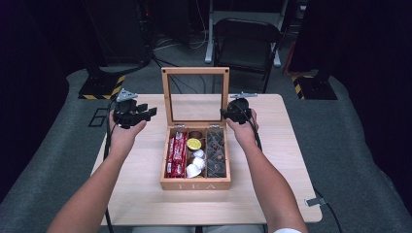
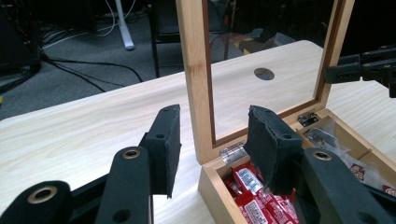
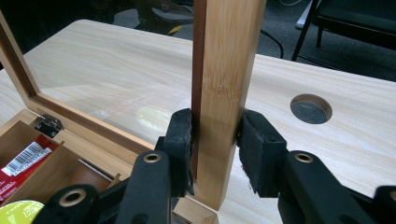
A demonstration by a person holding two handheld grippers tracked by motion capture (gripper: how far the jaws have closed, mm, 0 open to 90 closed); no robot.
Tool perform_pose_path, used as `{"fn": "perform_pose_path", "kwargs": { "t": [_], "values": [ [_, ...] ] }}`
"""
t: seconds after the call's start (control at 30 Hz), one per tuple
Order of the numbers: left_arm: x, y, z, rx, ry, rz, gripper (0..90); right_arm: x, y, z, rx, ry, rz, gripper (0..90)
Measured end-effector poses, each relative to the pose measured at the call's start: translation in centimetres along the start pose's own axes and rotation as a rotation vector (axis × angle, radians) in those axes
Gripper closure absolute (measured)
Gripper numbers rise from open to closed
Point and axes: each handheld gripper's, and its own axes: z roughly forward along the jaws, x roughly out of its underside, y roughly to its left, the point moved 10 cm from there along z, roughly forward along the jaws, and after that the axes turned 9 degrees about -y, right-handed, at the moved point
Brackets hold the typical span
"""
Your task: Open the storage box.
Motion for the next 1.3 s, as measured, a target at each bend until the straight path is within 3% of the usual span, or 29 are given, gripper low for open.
{"fn": "perform_pose_path", "kwargs": {
  "t": [0.33, 0.47, 0.73, 0.87, 1.3],
  "values": [
    [0.2, 0.0, 0.3, 0.003, 0.008, -0.002, 54.4, 0.0, 0.1, 0.0, 0.001, 0.008, 0.021, 64.6],
    [0.3, 0.0, 0.3, 0.002, 0.007, -0.005, 53.8, 0.0, 0.0, -0.3, -0.001, 0.014, 0.026, 60.2],
    [0.4, 0.3, 0.1, -0.008, 0.012, -0.004, 52.9, -0.8, -0.4, -1.7, 0.041, -0.033, 0.015, 49.2],
    [0.4, 0.3, 0.1, -0.009, 0.016, -0.004, 52.7, -0.9, -0.3, -2.6, 0.043, -0.044, -0.024, 48.4],
    [0.5, -0.2, 0.3, -0.008, 0.020, 0.002, 50.6, -0.1, 2.4, -4.4, -0.102, -0.034, -0.076, 47.6]
  ]
}}
